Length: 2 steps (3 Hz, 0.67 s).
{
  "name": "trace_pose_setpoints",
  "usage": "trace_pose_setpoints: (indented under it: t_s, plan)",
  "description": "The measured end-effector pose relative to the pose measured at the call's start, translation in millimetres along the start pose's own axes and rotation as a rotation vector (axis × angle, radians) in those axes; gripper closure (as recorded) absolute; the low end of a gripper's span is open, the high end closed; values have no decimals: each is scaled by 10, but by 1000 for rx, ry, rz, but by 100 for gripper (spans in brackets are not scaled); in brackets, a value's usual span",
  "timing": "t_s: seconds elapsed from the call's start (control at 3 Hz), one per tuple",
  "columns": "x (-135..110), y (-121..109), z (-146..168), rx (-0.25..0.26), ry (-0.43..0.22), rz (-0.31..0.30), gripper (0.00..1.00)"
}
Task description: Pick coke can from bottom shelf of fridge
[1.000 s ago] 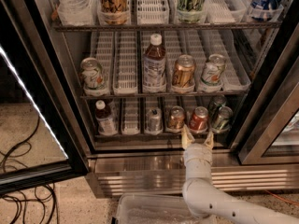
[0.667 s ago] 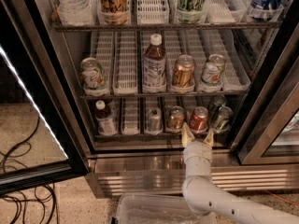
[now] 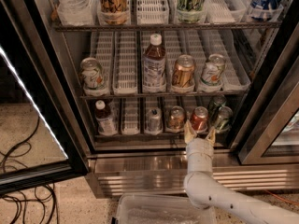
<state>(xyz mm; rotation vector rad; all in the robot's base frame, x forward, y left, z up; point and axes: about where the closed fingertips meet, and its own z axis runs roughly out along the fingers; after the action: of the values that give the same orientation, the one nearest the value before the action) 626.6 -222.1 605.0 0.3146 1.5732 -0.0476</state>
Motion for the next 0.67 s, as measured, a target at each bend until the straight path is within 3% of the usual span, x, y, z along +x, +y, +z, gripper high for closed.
trace_pose_setpoints:
  t_s: [0.67]
  plan:
    - [45,-71,127,16,-9,-21,33]
